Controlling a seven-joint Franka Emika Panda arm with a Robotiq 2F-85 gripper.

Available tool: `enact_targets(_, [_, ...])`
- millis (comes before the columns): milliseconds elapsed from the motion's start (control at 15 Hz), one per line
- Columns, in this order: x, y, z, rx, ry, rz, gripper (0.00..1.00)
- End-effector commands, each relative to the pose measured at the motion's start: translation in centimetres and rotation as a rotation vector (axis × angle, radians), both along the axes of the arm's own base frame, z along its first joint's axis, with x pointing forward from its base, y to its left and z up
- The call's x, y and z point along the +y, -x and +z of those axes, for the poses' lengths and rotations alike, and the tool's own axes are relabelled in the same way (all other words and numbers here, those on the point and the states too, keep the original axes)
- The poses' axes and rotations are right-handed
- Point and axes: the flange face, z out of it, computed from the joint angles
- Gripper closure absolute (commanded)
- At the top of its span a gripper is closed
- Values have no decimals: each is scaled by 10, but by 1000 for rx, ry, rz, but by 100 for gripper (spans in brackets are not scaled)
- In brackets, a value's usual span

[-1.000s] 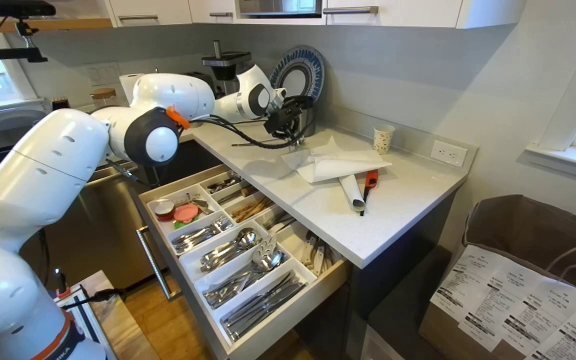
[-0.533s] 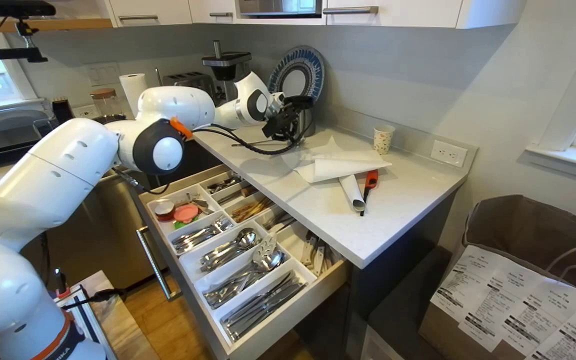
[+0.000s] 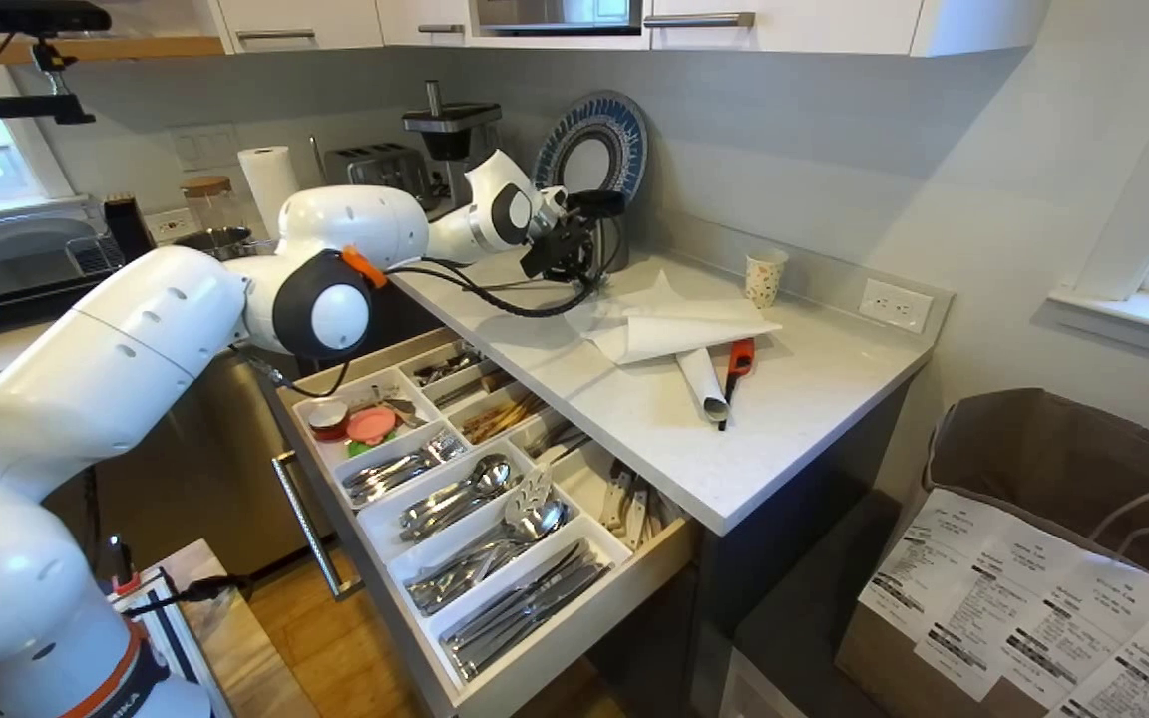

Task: Put the silver strainer on the silver serving spoon

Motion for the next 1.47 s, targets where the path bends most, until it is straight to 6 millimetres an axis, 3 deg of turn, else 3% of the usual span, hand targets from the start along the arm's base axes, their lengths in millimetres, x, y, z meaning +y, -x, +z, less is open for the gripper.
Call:
enact_targets(0, [8,-2,-6,-20,16,-25,99])
enact_targets(267, [11,-2,-8,-20,20,-26,99])
enact_targets(333, [11,-2,-8,-20,24,-28,73])
enact_targets(400, [10,-2,-8,-14,20,-29,71])
enact_targets(533, [10,-1,-7,-9,20,-33,57])
enact_targets(1000, [14,5,25,38,-44,-20,2])
enact_targets(1400, [16,24,75,180,-187,-30,0])
